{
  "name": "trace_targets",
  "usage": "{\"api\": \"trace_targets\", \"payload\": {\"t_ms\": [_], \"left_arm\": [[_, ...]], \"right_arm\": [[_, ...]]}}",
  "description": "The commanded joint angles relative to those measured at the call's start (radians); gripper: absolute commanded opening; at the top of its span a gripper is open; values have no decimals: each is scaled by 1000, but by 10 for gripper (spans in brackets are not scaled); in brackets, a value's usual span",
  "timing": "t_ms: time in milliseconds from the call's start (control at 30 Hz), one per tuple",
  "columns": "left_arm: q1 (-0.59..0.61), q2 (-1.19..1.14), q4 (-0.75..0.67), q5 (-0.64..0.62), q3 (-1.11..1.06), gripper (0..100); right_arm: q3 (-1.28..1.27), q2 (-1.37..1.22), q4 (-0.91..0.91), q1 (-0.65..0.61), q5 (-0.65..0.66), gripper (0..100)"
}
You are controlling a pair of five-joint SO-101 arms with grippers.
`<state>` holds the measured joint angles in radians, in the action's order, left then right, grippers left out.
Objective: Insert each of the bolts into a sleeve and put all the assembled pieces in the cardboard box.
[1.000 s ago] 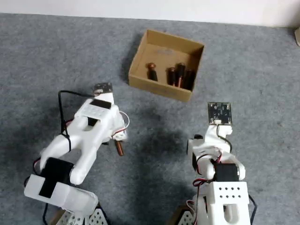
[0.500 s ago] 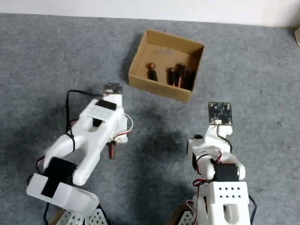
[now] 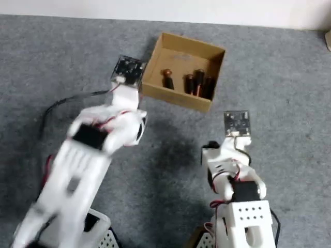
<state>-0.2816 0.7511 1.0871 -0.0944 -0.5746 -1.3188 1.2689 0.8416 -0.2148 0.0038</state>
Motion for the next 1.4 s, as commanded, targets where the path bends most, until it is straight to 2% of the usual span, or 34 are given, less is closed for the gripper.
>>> {"api": "trace_targets", "payload": {"t_ms": [0, 133, 267, 333, 467, 600, 700, 933, 1133, 1367], "left_arm": [[-15, 341, -3, 23, -19, 5], [-15, 535, -5, 18, -116, 5], [-15, 595, -72, 15, -248, 5], [-22, 625, -209, -28, -320, 5], [-81, 691, -572, -137, -501, 5], [-150, 736, -878, -129, -682, 5], [-157, 769, -1003, -133, -723, 5], [-179, 819, -928, -245, -743, 5], [-186, 820, -792, -247, -743, 5], [-309, 820, -634, -239, -736, 5]], "right_arm": [[39, 133, -56, -116, -11, 5], [21, 383, -56, -277, -11, 5], [-77, 593, -59, -354, -9, 5], [-119, 558, -70, -380, -9, 5], [-188, 562, -179, -398, -5, 5], [-214, 568, -271, -412, -5, 5], [-237, 568, -303, -440, -3, 5], [-278, 568, -308, -479, -3, 5], [-282, 568, -305, -473, -2, 5], [-314, 568, -305, -438, 109, 5]]}}
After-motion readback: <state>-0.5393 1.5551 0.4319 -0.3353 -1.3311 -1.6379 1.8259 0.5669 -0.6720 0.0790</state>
